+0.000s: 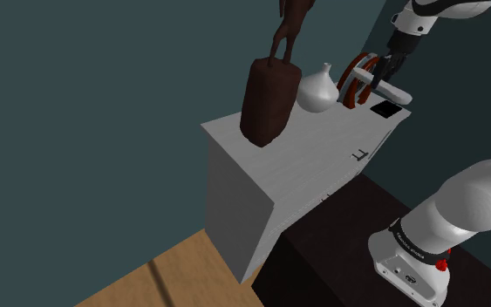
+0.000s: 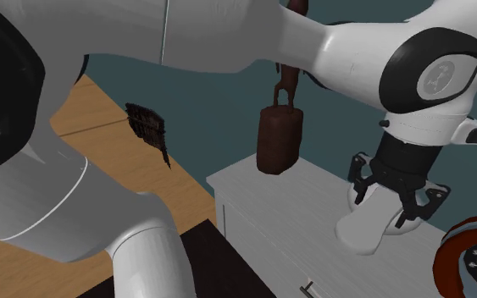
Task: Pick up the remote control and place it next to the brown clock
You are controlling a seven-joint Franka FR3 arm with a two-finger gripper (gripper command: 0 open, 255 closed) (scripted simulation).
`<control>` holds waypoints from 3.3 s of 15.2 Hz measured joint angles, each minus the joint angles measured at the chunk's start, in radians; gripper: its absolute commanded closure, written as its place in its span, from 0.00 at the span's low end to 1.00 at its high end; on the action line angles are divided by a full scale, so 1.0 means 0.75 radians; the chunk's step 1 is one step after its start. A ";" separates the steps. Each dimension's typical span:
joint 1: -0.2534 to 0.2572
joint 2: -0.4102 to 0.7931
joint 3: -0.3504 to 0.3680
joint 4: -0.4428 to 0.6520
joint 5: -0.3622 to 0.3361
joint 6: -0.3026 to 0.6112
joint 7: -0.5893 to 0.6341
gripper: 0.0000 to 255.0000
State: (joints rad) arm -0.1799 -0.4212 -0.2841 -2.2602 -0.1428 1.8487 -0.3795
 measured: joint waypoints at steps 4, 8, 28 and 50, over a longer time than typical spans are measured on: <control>-0.003 0.010 -0.009 -0.064 -0.004 0.074 -0.001 1.00; -0.003 0.022 -0.014 -0.126 -0.007 0.147 0.004 1.00; -0.002 0.180 -0.059 -0.366 -0.006 0.543 -0.004 1.00; -0.005 0.155 -0.057 -0.346 -0.009 0.503 -0.005 0.00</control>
State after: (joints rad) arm -0.1833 -0.3047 -0.3268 -2.5198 -0.1498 2.2263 -0.3835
